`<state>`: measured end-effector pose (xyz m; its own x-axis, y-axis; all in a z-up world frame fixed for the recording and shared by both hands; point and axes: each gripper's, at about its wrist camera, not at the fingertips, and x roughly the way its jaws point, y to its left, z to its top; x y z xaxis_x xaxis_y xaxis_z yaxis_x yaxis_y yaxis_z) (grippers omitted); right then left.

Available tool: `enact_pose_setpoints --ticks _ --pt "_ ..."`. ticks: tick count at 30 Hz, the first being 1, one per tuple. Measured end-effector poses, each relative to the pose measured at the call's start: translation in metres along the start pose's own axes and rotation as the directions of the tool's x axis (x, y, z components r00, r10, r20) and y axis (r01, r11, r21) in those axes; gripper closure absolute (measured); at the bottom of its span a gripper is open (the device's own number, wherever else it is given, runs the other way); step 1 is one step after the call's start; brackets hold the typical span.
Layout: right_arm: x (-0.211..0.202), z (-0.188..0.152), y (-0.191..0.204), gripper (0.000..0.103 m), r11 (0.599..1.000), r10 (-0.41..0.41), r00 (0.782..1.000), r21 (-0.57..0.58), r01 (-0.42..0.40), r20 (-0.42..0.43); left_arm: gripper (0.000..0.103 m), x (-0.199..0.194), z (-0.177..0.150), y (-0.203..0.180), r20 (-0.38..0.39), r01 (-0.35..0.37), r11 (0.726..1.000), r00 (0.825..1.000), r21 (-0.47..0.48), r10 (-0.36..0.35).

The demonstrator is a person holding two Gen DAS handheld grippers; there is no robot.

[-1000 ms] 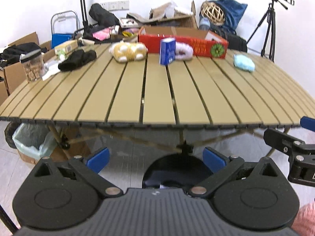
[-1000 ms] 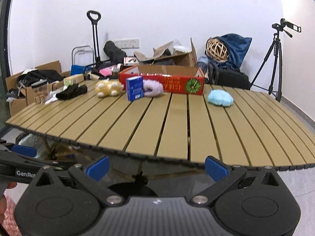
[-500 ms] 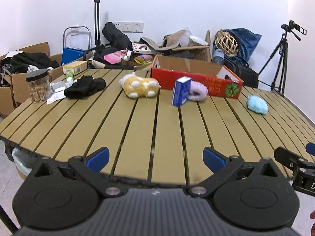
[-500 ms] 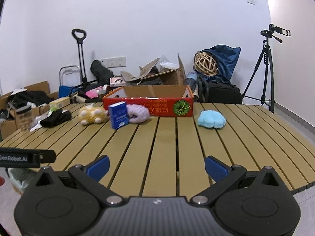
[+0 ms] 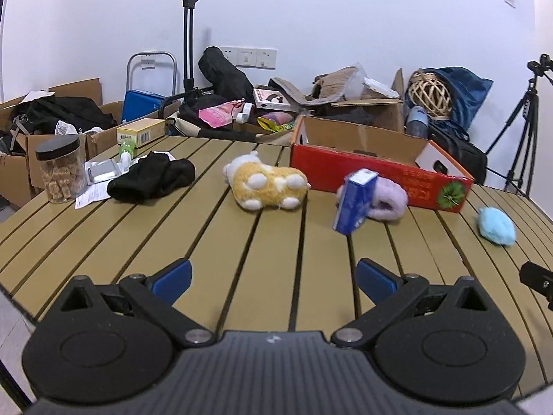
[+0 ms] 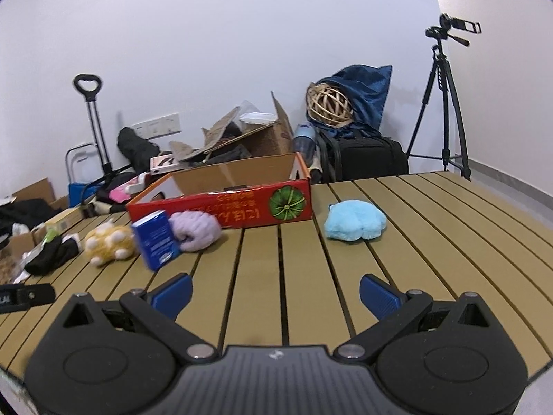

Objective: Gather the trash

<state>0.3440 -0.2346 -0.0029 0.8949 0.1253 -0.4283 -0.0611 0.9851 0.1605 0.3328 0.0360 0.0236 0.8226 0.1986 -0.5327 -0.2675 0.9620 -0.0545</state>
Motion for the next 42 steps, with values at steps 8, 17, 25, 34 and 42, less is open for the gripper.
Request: enact_pose_setpoints --ticks 8,17,25,34,42 --pt "0.047 0.014 -0.002 0.0 0.999 -0.037 0.999 0.02 0.037 0.005 0.0 0.037 0.021 -0.029 0.023 0.042 0.996 0.999 0.082 -0.044" --pt "0.067 0.034 -0.027 0.0 0.997 -0.073 0.997 0.032 0.073 0.001 0.0 0.091 0.044 -0.072 0.013 0.086 0.987 0.996 0.135 -0.088" --pt "0.085 0.045 -0.051 0.0 0.995 -0.091 0.996 0.043 0.091 -0.016 0.0 0.142 0.052 -0.088 -0.016 0.072 0.987 0.997 0.145 -0.071" --pt "0.115 0.051 -0.069 0.0 0.993 -0.097 0.993 0.068 0.101 -0.067 0.052 0.166 0.048 -0.084 -0.043 0.136 0.984 0.99 0.112 -0.132" --pt "0.135 0.049 -0.068 0.0 0.988 -0.152 0.984 -0.007 0.152 -0.093 0.078 0.169 0.044 -0.066 -0.014 0.192 0.98 0.981 0.053 -0.191"
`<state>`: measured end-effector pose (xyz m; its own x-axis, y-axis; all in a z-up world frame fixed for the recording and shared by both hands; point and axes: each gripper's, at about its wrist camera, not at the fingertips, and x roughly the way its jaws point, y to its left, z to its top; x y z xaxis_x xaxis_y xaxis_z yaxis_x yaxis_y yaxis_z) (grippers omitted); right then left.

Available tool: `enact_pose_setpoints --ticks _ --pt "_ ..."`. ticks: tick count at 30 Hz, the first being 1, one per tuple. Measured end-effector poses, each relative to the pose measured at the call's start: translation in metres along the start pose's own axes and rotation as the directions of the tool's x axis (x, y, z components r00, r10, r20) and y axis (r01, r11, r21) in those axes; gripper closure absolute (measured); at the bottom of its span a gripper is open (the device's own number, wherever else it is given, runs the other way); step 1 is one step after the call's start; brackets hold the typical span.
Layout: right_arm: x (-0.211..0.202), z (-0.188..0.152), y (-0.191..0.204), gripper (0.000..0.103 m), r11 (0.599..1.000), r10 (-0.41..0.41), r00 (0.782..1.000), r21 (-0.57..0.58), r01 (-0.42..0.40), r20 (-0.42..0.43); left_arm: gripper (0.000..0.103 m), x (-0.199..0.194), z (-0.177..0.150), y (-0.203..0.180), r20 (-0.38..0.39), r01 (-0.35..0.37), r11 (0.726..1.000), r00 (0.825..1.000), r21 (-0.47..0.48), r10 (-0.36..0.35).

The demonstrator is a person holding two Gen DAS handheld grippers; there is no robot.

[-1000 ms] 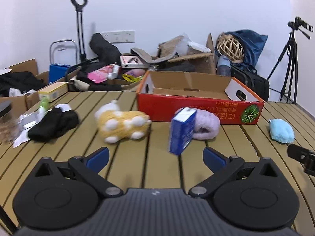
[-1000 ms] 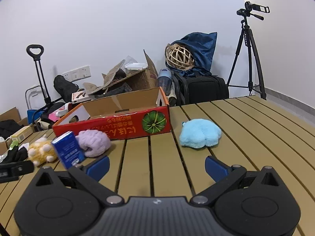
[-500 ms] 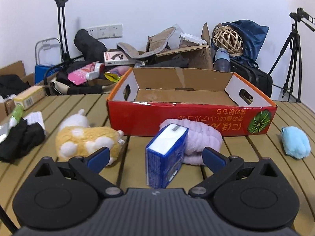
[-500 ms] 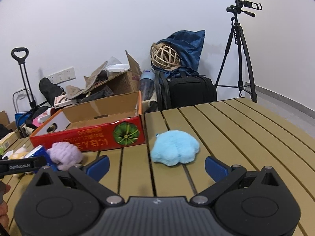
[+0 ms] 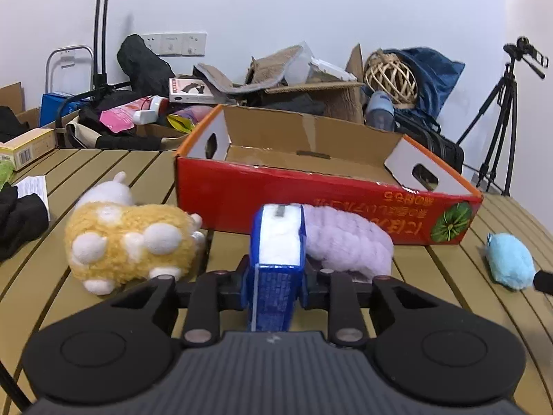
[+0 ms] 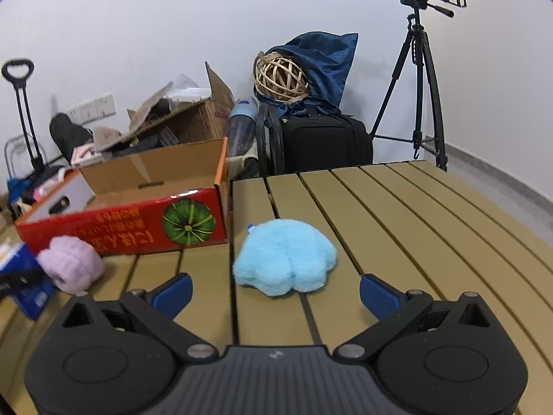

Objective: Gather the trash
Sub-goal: 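Close the left gripper on the blue-and-white carton while the right tool approaches the light-blue plush, then close the right gripper on the light-blue plush while the left gripper holds the carton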

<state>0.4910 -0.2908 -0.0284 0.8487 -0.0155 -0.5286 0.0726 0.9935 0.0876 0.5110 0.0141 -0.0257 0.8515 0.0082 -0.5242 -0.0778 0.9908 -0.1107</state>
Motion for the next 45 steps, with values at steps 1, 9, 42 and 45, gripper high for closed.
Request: enact_pose_setpoints --ticks 1,9,42,45 --pt "0.002 0.0 0.001 0.0 1.0 -0.004 1.0 -0.01 0.004 -0.005 0.078 -0.001 0.001 0.002 0.007 0.005 1.0 1.0 -0.011 -0.005" --pt "0.018 0.007 0.005 0.0 1.0 -0.006 1.0 -0.029 0.005 -0.023 0.078 -0.006 0.002 0.003 0.042 0.006 1.0 0.999 -0.016 -0.006" --pt "0.085 0.022 0.004 0.026 0.997 -0.041 0.992 0.056 0.048 -0.119 0.079 -0.004 0.002 0.005 0.033 0.0 1.0 0.999 -0.021 0.001" --pt "0.085 0.021 0.004 0.03 0.998 -0.042 0.992 0.047 0.048 -0.119 0.079 -0.004 0.002 0.005 0.033 -0.001 1.0 0.999 -0.02 0.001"
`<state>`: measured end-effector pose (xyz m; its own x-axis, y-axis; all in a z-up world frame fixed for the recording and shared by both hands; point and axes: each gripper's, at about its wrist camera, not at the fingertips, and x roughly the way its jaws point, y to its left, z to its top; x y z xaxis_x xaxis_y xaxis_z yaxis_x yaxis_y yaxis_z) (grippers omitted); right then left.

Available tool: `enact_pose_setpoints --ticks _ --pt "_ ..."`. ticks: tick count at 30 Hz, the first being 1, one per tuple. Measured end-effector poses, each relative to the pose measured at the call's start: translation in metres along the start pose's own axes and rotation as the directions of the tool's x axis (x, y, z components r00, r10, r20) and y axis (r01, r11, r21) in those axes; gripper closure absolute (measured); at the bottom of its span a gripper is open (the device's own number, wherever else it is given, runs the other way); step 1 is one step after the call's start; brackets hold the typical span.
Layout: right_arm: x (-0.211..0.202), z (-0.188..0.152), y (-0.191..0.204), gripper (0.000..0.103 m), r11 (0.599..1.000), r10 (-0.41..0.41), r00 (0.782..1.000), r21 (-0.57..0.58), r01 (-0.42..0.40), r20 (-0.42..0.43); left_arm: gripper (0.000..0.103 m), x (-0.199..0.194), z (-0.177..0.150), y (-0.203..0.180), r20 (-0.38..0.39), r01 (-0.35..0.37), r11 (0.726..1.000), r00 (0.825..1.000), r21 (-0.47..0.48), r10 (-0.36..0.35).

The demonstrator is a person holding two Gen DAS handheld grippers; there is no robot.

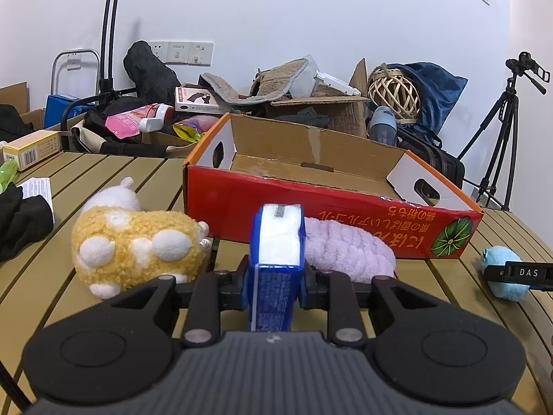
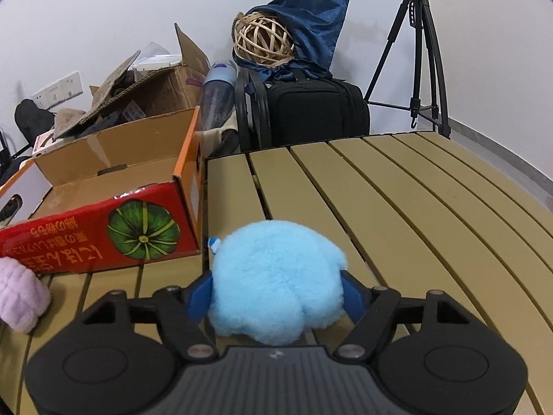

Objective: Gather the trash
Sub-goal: 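Close the right gripper on the light-blue plush while the left gripper holds the carton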

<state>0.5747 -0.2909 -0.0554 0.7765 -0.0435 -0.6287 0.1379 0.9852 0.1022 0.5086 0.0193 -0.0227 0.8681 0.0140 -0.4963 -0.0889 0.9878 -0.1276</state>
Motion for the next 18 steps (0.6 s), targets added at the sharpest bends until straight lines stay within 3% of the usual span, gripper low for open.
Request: enact_pose_setpoints --ticks 8,18 --pt "-0.011 -0.003 -0.004 0.034 1.0 0.015 1.0 0.0 -0.015 0.022 0.079 0.002 0.001 -0.001 -0.006 -0.018 1.0 1.0 0.004 0.018" --pt "-0.056 -0.01 -0.012 0.034 0.998 0.068 0.996 0.011 -0.068 0.053 0.079 -0.008 0.006 -0.004 -0.016 -0.045 0.999 0.999 0.004 0.045"
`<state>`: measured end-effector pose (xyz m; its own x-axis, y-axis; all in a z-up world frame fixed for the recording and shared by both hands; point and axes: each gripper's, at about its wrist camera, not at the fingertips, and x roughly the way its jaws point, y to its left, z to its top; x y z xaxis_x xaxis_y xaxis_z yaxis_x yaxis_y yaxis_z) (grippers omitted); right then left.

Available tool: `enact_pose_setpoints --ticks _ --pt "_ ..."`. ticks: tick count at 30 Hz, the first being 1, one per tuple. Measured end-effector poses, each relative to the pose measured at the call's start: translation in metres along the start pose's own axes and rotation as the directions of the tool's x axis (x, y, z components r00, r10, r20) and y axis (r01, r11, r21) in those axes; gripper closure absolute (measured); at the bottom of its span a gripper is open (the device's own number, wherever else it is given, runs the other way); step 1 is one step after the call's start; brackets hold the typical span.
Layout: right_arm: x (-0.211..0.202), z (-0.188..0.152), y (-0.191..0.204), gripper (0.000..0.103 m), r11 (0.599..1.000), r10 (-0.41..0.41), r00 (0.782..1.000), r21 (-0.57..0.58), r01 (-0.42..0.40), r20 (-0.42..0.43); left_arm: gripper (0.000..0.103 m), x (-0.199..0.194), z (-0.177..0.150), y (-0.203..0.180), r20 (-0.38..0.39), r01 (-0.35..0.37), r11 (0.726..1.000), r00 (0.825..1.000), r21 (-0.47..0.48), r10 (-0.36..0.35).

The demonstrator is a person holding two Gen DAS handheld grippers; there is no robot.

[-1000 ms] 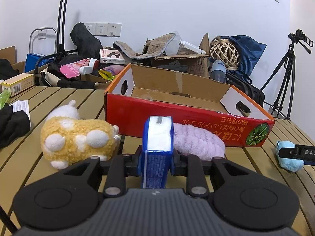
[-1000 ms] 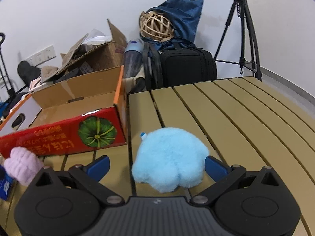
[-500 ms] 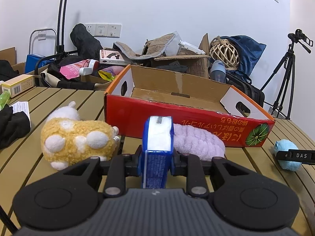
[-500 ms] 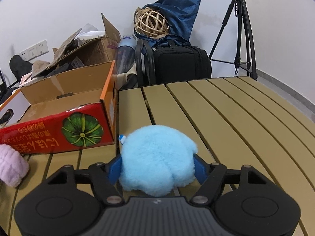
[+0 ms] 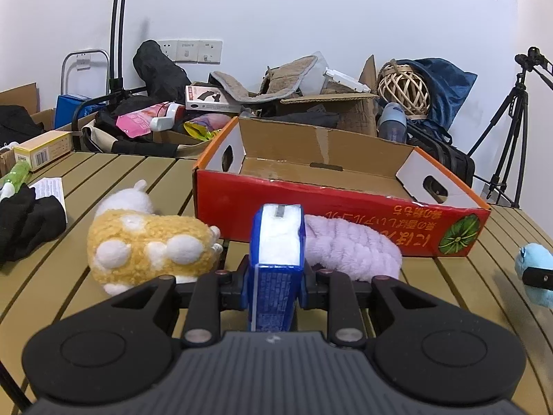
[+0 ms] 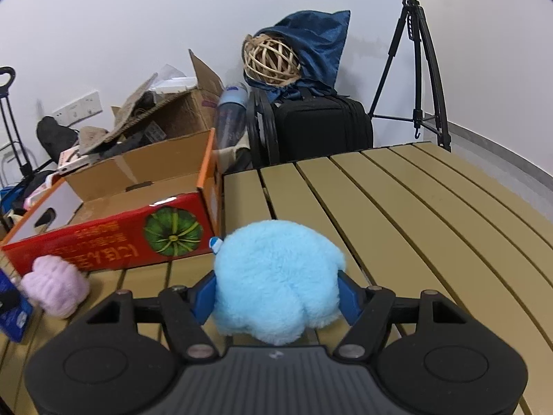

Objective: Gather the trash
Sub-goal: 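Close the right gripper on the light-blue plush while the left gripper holds the carton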

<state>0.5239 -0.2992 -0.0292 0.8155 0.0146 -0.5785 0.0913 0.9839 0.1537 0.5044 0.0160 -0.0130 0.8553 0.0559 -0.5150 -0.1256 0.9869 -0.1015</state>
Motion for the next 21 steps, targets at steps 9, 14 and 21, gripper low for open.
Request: enact_pose_setpoints --ticks 9,14,21 --pt "-0.042 -0.012 0.01 0.034 0.999 0.037 0.999 -0.021 -0.037 0.024 0.079 -0.039 0.005 -0.004 0.033 0.001 1.0 0.999 0.012 -0.001" --pt "-0.064 -0.019 0.016 0.034 0.998 0.063 0.998 -0.013 -0.063 0.028 0.079 -0.06 0.002 -0.003 0.032 0.005 1.0 0.999 0.016 -0.006" --pt "-0.097 -0.032 0.024 0.034 0.996 0.08 0.996 -0.035 -0.079 0.043 0.078 -0.093 -0.009 -0.001 0.029 0.013 1.0 0.999 0.028 -0.014"
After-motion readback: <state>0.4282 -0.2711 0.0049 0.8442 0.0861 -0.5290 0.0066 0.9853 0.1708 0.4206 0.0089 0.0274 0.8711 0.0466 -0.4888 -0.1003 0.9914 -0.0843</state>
